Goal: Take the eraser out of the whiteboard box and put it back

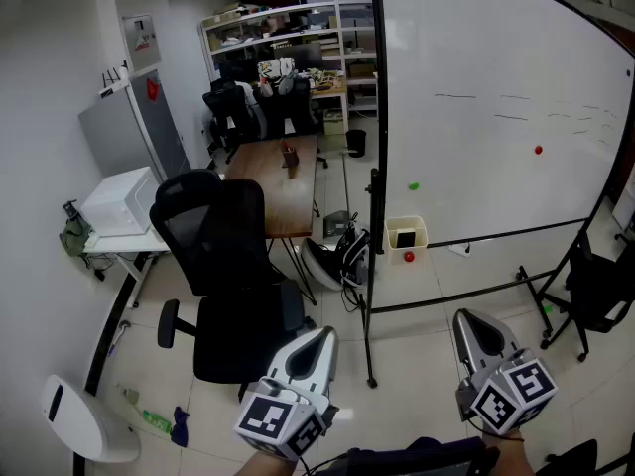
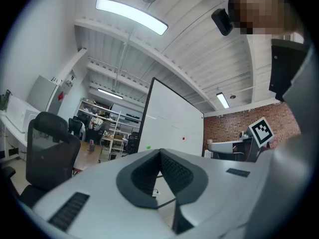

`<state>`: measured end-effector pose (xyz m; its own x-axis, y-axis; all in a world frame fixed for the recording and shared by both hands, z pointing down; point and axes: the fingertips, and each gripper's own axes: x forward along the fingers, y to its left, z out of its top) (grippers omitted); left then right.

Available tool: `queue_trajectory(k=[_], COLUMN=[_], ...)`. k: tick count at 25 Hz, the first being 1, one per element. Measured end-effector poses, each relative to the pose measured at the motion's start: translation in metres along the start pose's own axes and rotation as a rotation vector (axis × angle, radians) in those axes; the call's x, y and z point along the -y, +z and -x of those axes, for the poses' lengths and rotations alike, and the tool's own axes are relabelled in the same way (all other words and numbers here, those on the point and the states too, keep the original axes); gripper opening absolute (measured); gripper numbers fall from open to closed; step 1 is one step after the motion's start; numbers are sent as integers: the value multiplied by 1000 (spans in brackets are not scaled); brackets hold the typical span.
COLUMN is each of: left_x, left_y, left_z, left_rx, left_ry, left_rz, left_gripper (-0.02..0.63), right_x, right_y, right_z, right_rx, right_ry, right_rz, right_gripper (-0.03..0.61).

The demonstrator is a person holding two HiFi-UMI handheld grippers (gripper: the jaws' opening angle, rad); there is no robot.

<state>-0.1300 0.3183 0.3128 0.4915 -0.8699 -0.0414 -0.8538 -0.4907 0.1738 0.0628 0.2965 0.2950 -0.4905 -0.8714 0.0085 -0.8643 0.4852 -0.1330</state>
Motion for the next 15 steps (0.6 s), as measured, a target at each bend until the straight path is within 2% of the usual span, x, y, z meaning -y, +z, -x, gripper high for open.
queue_trajectory(k=[7, 12, 15], left_x=[-26, -39, -39], left_y=[-5, -10, -13], left_z=[-18, -57, -91], left_rx=[0, 5, -9], left_ry=[3, 43, 65], left_rz=[2, -1, 3], left_gripper=[28, 26, 28], right_x=[0, 25, 60], right_y=[-9, -8, -6], right_z=[-31, -66, -91], right_rx=[-11, 4, 2], right_ry=[15, 73, 76], right_rz=[-3, 11, -13], right_gripper=[15, 15, 15])
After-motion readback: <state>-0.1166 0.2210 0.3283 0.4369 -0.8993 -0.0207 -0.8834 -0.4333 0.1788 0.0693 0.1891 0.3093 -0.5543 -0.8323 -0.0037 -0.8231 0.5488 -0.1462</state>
